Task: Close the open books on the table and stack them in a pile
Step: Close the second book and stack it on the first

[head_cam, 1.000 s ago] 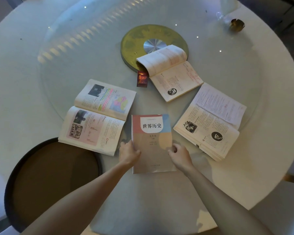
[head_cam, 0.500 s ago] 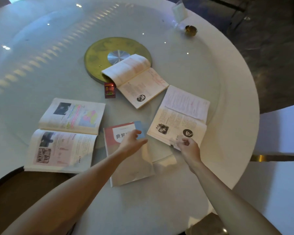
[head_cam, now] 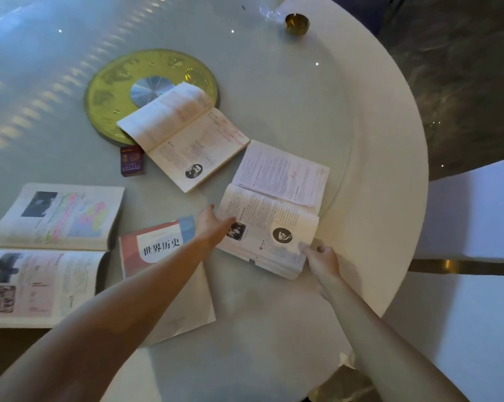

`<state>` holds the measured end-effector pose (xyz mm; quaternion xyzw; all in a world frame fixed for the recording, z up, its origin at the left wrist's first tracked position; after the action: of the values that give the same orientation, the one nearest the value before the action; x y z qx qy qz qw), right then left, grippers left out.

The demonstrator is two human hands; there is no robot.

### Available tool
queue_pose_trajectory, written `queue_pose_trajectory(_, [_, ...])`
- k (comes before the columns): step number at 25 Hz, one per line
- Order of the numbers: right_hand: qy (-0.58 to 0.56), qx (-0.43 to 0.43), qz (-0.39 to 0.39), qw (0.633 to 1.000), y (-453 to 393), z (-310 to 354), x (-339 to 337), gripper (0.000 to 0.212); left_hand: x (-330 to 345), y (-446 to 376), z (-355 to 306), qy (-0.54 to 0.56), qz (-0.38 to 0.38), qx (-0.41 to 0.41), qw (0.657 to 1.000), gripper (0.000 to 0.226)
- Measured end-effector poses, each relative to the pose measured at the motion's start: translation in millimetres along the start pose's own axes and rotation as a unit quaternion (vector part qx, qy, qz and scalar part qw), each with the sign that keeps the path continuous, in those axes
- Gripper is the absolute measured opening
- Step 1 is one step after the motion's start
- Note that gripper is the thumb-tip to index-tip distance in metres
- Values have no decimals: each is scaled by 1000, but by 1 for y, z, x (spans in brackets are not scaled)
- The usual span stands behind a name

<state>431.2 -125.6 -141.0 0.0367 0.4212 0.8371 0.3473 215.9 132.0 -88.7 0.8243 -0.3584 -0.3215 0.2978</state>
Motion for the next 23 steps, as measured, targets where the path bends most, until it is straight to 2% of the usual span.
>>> queue_pose_trajectory(2, [-13,10,17,1000,-7,-4,-2,25,4,-12,4,-13,-6,-19,1000,69])
queue_pose_trajectory(6, [-38,29,74,996,-5,-7,6,16,5,-19,13,-10,5,-27,1000,35])
queue_pose_trajectory(8, [-34,29,69,997,-2,-11,5,11,4,-9,10,-8,10,-27,1000,26])
queue_pose_trajectory(12, [-44,17,54,997,13,-11,1,8,-5,8,18,28,12,-23,999,18])
queue_pose_trajectory(16, [-58,0,73,996,40,-6,-5,6,-12,24,42,58,26,-40,997,8])
queue_pose_trajectory(20, [-106,-32,31,993,56,2,-19,16,-14,41,50,108,69,-44,991,10])
queue_pose_trajectory(23, [-163,-55,38,984,59,18,-21,10,-16,42,43,153,74,-44,984,12])
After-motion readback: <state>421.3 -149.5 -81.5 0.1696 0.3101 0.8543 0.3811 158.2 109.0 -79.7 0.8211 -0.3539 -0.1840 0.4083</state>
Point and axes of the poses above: each hand's wrist, its own y-axis away from the middle knuckle, its own x-axis out of the palm, z = x × y, the point moved 9 cm from there along -y, towards the middle knuckle, and after that the axes turned 14 degrees about z, right-handed, at the moved point
